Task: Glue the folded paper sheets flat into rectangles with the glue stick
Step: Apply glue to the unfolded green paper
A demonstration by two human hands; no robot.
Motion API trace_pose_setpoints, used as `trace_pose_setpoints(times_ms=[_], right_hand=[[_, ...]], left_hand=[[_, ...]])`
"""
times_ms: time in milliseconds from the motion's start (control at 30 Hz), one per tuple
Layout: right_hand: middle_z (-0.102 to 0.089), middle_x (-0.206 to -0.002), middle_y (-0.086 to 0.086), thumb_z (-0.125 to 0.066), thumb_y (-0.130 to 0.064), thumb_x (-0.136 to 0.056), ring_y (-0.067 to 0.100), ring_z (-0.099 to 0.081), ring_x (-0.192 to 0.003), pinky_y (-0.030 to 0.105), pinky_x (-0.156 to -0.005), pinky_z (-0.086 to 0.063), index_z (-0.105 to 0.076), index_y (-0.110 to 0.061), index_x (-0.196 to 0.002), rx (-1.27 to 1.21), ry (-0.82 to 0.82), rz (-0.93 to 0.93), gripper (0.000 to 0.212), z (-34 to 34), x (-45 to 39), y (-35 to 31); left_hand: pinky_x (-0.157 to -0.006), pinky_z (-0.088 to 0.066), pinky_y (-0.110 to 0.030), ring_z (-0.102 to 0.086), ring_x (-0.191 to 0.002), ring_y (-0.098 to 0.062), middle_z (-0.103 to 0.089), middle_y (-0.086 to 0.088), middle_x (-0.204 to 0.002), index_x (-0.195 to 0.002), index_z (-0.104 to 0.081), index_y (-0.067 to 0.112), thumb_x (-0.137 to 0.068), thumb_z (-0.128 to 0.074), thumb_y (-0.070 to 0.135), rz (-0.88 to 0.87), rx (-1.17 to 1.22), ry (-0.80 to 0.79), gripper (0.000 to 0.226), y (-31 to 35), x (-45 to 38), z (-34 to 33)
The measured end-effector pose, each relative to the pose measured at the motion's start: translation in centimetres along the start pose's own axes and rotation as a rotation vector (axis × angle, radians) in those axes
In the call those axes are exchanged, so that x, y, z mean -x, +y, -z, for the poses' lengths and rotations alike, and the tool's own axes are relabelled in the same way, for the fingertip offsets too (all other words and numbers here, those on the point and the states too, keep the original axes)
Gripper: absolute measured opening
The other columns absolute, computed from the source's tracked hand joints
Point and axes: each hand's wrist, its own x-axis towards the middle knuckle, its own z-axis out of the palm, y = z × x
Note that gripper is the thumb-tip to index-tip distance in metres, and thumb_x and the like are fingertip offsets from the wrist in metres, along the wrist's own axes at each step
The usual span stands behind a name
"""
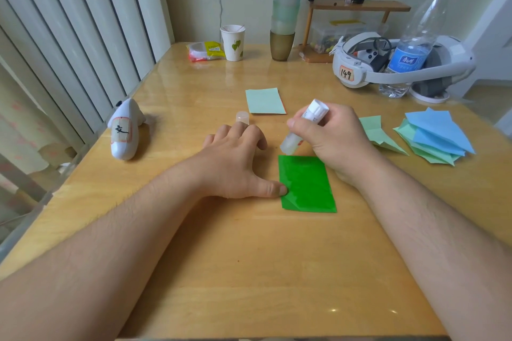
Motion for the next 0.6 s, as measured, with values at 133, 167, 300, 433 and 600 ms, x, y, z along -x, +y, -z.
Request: trace_pose_setpoints(times_ms=[133,167,300,433,600], right_hand=[[-0.07,-0.069,-0.001,-0.069,-0.052,-0.08,0.02,-0.066,-0.068,0.042,-0.072,-0.056,-0.067,-0.012,-0.081,0.167,-0.13,0.025,0.04,-0.4,0.6,-0.1],[-0.071,-0.072,0.002,-0.066,-0.058,-0.077,0.024,-0.067,-0.072,0.046,-0.073,-0.056,-0.067,-0.014,-0.081,0.221,-0.169,0.04,0.044,-0.5,0.8,-0.3],[-0.067,-0.077,0.012,-0.065,-0.052,-0.079,0.028,-0.058,-0.074,0.046,-0.07,-0.052,-0.064,-0.008,-0.083,0.342,-0.255,0.092,0.044,-1.0,1.4,-0.8],[-0.066,-0.078,0.011,-0.071,-0.039,-0.089,0.022,-0.053,-0.069,0.041,-0.069,-0.048,-0.064,-0.008,-0.085,0.411,-0.24,0.125,0.031,-1.1,1.2,-1.2],[-0.061,-0.071,0.003,-0.072,-0.043,-0.089,0.01,-0.046,-0.062,0.037,-0.067,-0.046,-0.064,-0.014,-0.086,0.449,-0.211,0.106,0.03,-1.4,0.8,-1.1]], left_hand=[[-0.106,-0.034,-0.043,-0.032,-0.117,-0.018,-0.036,0.013,-0.121,-0.11,-0.034,0.043,-0.051,-0.054,0.094,0.002,-0.008,0.002,0.081,0.0,0.0,0.0],[-0.106,-0.034,-0.042,-0.032,-0.117,-0.018,-0.035,0.012,-0.121,-0.11,-0.033,0.043,-0.052,-0.055,0.093,0.002,-0.012,0.002,0.08,0.0,0.0,-0.1],[-0.105,-0.032,-0.04,-0.031,-0.118,-0.018,-0.034,0.012,-0.122,-0.11,-0.032,0.042,-0.057,-0.059,0.09,-0.003,-0.024,0.006,0.077,0.2,0.0,0.0],[-0.105,-0.031,-0.039,-0.03,-0.121,-0.019,-0.034,0.011,-0.124,-0.11,-0.031,0.042,-0.054,-0.057,0.09,-0.002,-0.029,-0.002,0.078,0.3,0.1,-0.1],[-0.106,-0.032,-0.041,-0.03,-0.12,-0.019,-0.033,0.011,-0.122,-0.107,-0.028,0.041,-0.052,-0.053,0.092,-0.001,-0.027,-0.014,0.079,0.2,0.1,0.0]])
